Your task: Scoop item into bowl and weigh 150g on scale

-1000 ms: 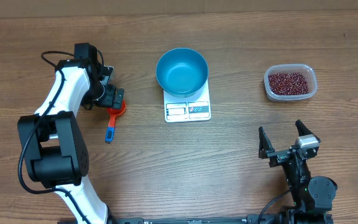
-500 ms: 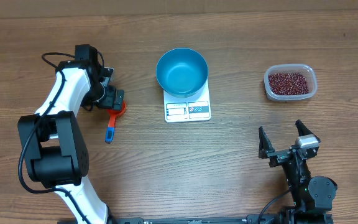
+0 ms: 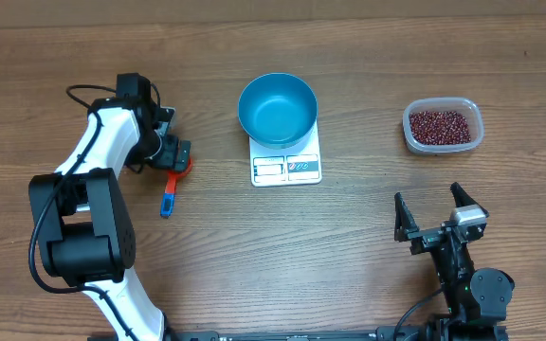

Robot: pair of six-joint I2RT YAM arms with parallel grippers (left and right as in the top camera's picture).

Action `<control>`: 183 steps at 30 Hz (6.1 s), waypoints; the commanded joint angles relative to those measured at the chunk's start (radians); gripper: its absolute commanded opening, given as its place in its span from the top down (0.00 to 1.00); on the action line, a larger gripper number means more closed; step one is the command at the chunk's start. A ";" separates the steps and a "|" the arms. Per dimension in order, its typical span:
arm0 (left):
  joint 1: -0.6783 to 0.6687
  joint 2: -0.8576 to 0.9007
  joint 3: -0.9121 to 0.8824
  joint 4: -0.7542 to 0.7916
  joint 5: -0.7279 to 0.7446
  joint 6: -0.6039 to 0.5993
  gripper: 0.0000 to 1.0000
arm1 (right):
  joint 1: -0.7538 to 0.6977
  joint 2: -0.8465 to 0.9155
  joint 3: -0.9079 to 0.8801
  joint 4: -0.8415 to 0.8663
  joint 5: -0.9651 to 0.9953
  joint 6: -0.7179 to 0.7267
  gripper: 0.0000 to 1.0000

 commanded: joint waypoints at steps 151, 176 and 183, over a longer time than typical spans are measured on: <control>0.005 0.011 -0.024 0.035 0.050 -0.014 0.96 | 0.006 -0.008 -0.010 0.005 0.002 -0.001 0.00; 0.005 0.011 -0.024 0.035 0.050 -0.014 0.96 | 0.006 -0.008 -0.010 0.005 0.002 -0.001 0.00; 0.005 0.011 -0.024 0.035 0.050 -0.014 0.96 | 0.006 -0.008 -0.010 0.005 0.002 -0.002 0.00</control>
